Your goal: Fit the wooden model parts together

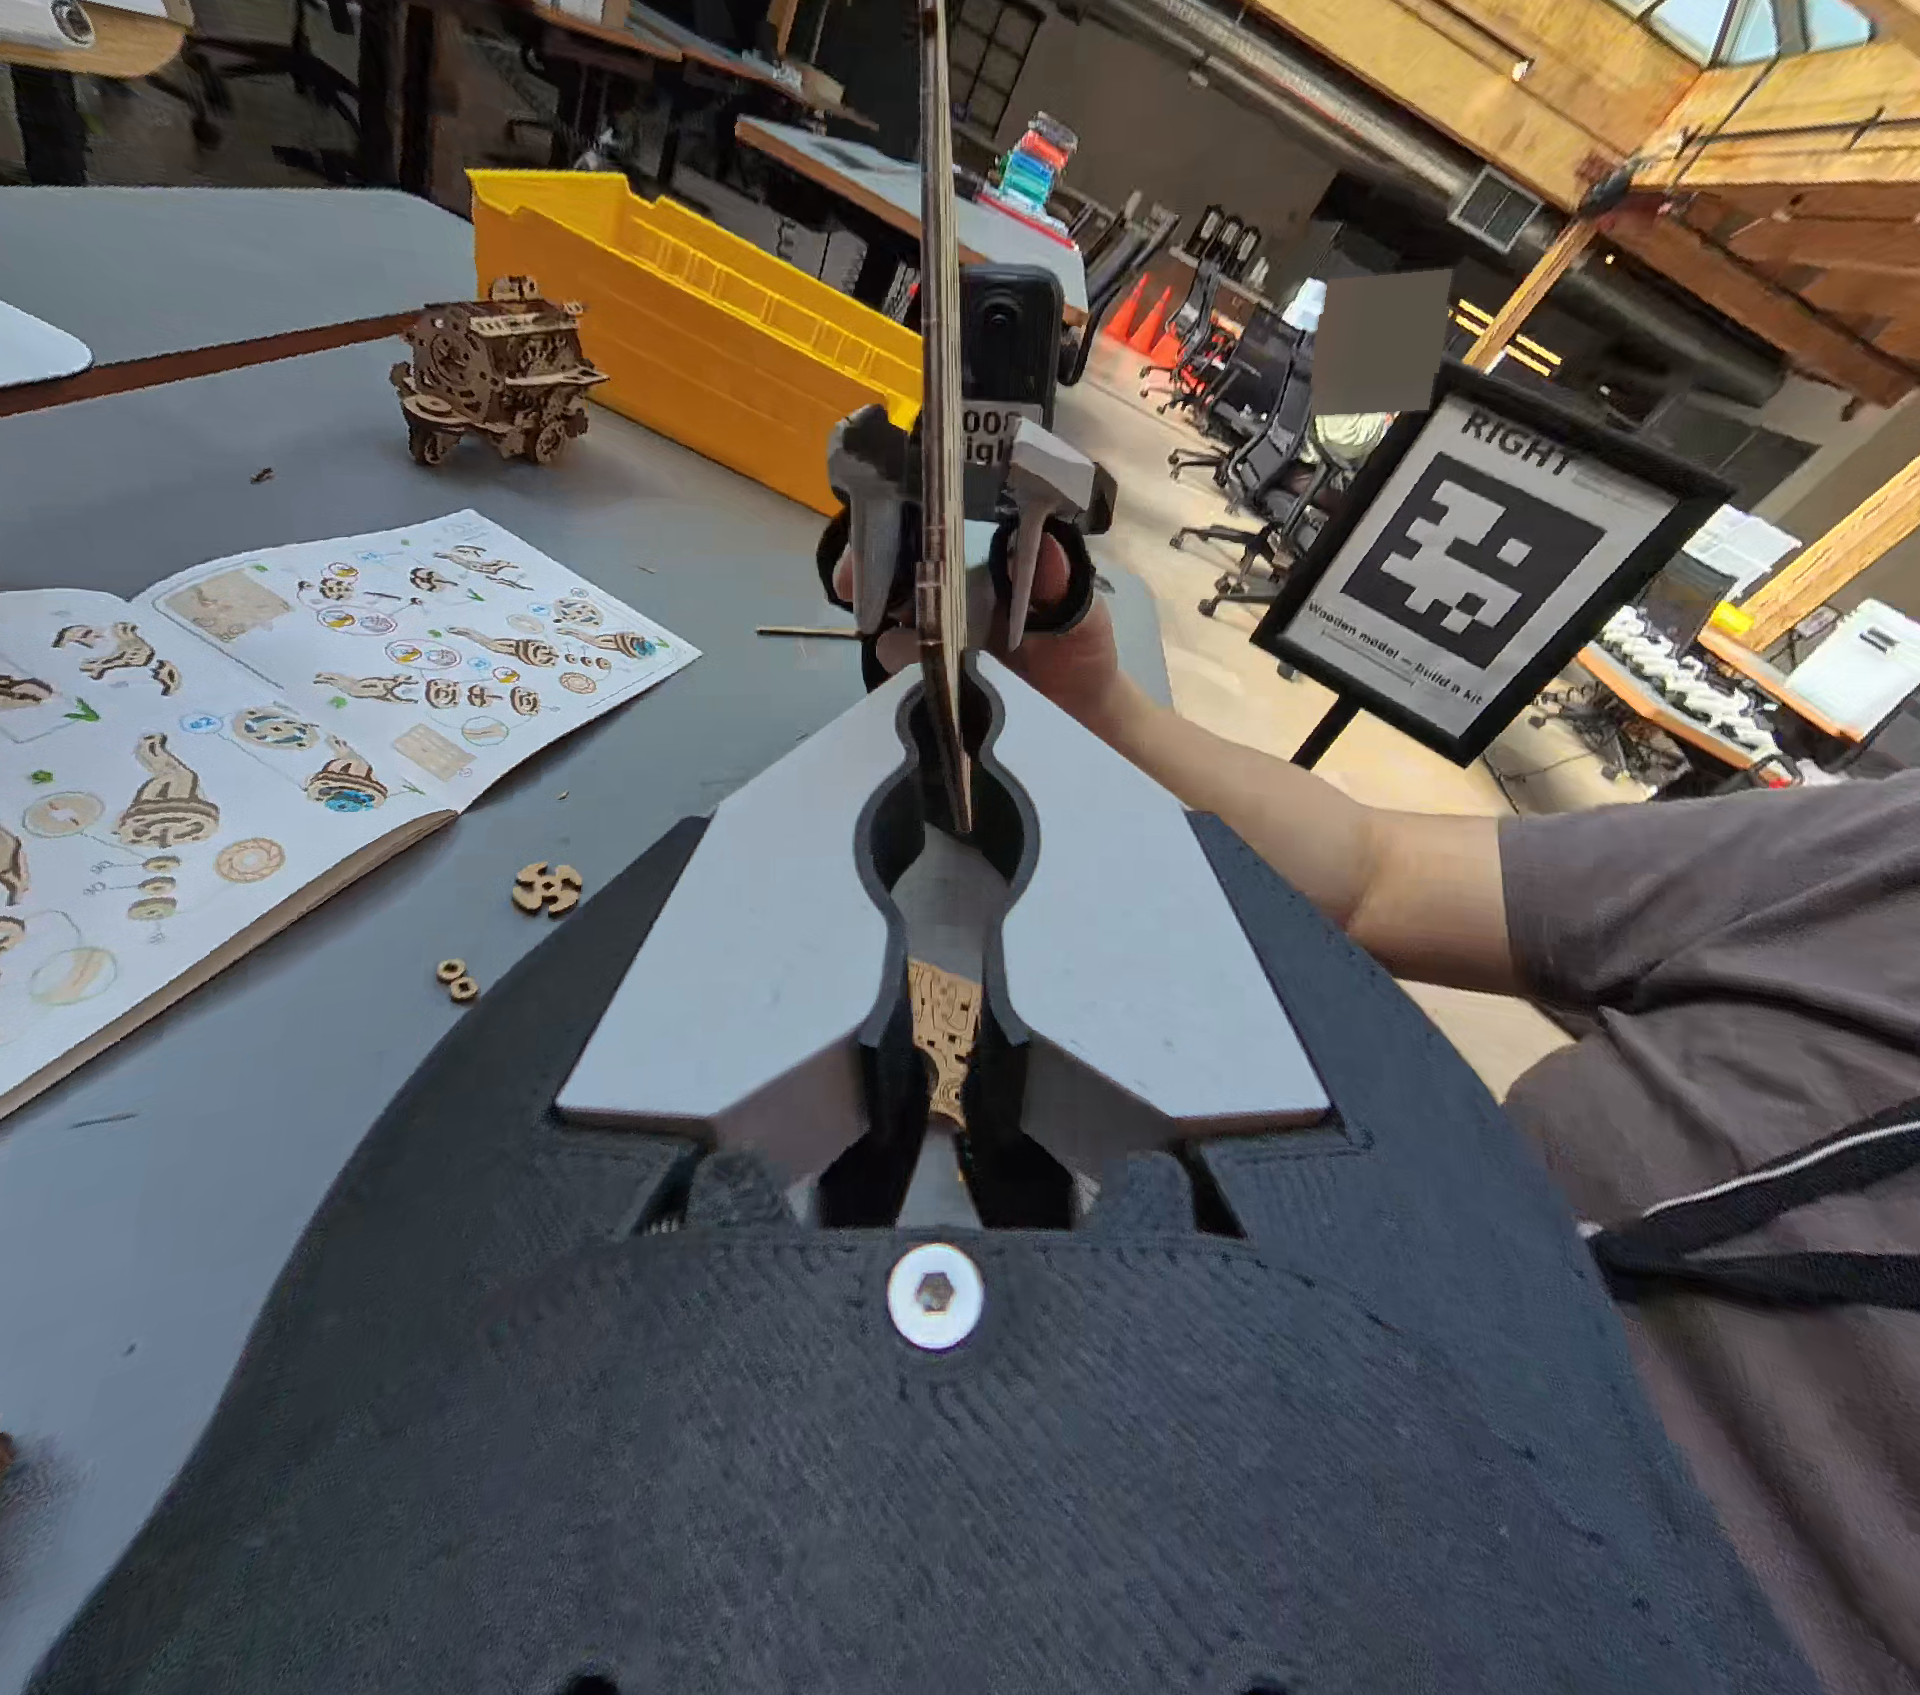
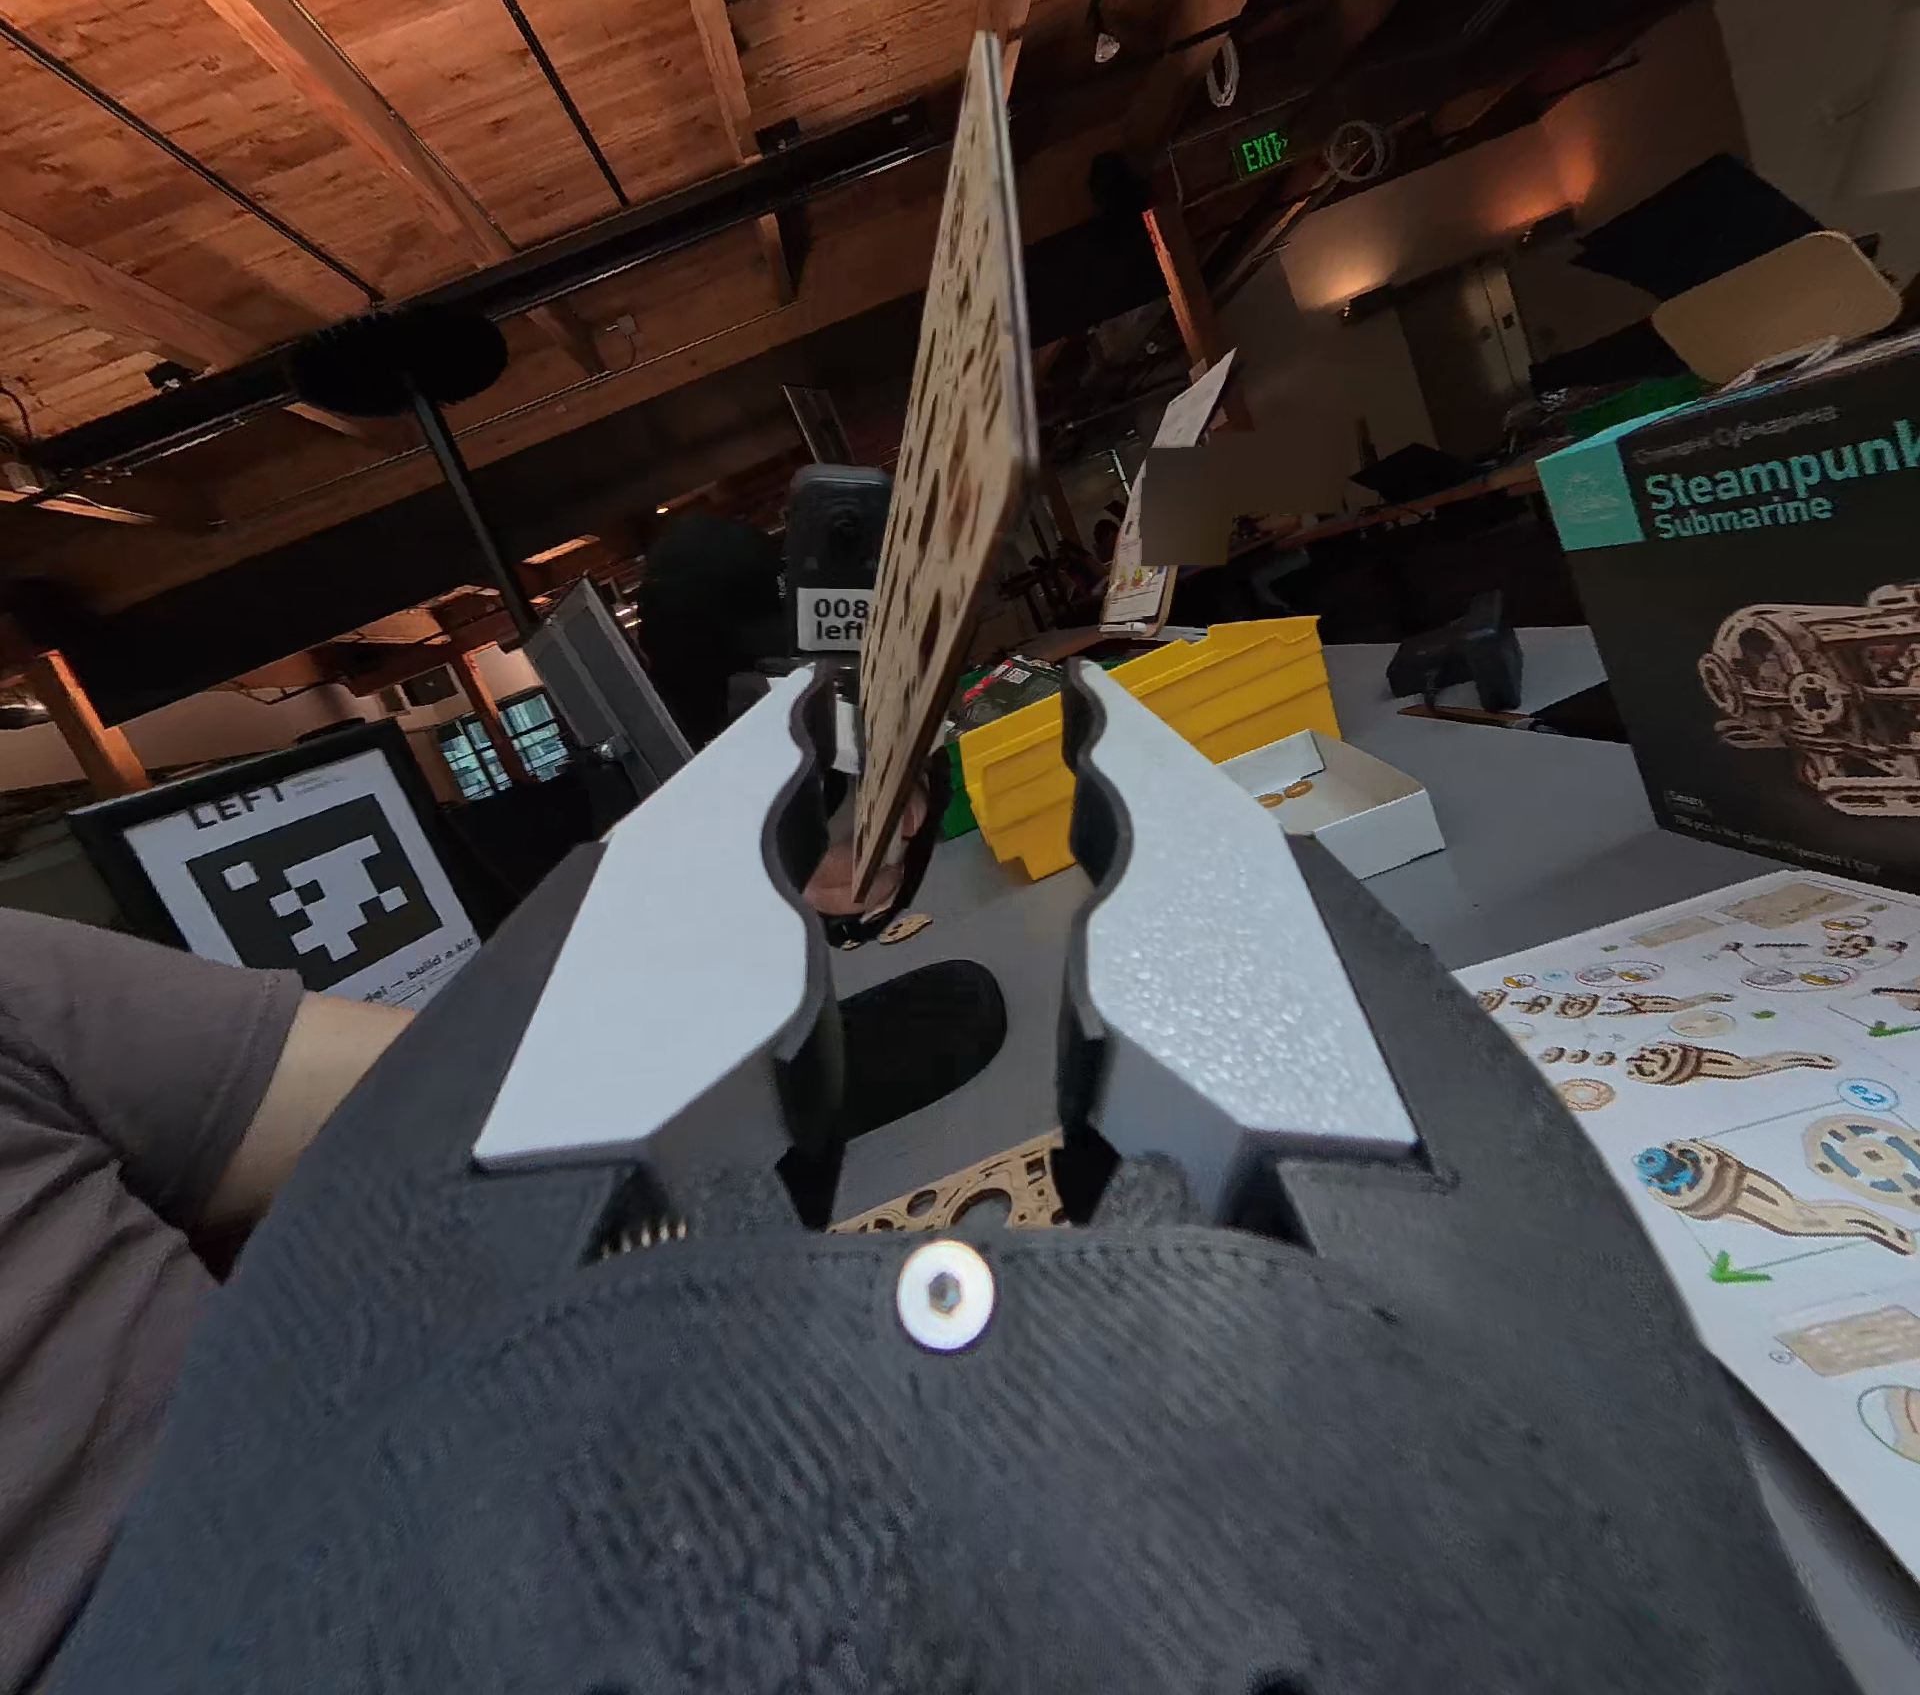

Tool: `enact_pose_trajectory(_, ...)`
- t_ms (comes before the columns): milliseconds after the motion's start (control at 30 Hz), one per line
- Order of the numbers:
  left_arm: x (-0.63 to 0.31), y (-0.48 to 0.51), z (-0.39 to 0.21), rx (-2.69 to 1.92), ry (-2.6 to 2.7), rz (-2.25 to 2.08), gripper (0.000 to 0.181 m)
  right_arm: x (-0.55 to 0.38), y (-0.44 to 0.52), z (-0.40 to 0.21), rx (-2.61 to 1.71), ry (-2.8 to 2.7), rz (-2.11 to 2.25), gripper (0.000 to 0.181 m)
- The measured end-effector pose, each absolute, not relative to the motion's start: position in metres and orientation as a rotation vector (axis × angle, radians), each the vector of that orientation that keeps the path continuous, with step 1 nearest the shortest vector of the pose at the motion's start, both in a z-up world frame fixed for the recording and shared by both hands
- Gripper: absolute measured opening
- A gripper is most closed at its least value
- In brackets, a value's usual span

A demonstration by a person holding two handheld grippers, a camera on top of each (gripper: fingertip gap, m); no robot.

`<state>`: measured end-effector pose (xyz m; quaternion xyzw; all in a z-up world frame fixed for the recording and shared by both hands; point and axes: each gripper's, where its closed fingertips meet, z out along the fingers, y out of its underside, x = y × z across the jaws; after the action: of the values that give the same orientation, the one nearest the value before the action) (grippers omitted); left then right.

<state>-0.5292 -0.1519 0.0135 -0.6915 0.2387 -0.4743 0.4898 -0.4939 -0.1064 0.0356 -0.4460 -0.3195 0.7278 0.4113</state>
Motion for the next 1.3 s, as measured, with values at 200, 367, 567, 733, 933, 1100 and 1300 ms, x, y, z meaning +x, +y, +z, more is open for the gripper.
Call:
enact_pose_trajectory(200,-0.594,-0.166,0.033,-2.236,0.931,-0.806,0.0,-0.444,-0.066,0.065,-1.044,-0.725,1.362,0.063)
enact_pose_trajectory(367,-0.627,-0.187,0.042,-2.568,1.372,-0.42,0.0,-0.48,-0.097,0.083,-1.027,-1.108,1.085,0.057)
enact_pose_trajectory(567,-0.635,-0.198,0.03,-2.844,1.677,-0.149,0.001,-0.561,-0.16,0.046,-1.115,-1.692,1.131,0.061)
enact_pose_trajectory(733,-0.628,-0.199,0.02,-2.897,1.793,-0.12,0.0,-0.579,-0.17,0.005,-1.193,-1.786,1.277,0.045)
enact_pose_trajectory(933,-0.616,-0.195,0.02,-2.853,1.844,-0.206,0.001,-0.568,-0.179,-0.01,-1.166,-1.768,1.49,0.002)
enact_pose_trajectory(1100,-0.593,-0.16,0.023,-2.64,1.676,-0.334,0.017,-0.557,-0.159,-0.012,-1.235,-1.6,1.569,0.002)
enact_pose_trajectory(1300,-0.58,-0.085,0.081,-2.091,1.084,-0.664,0.05,-0.536,-0.116,0.003,-1.326,-1.21,1.768,0.001)
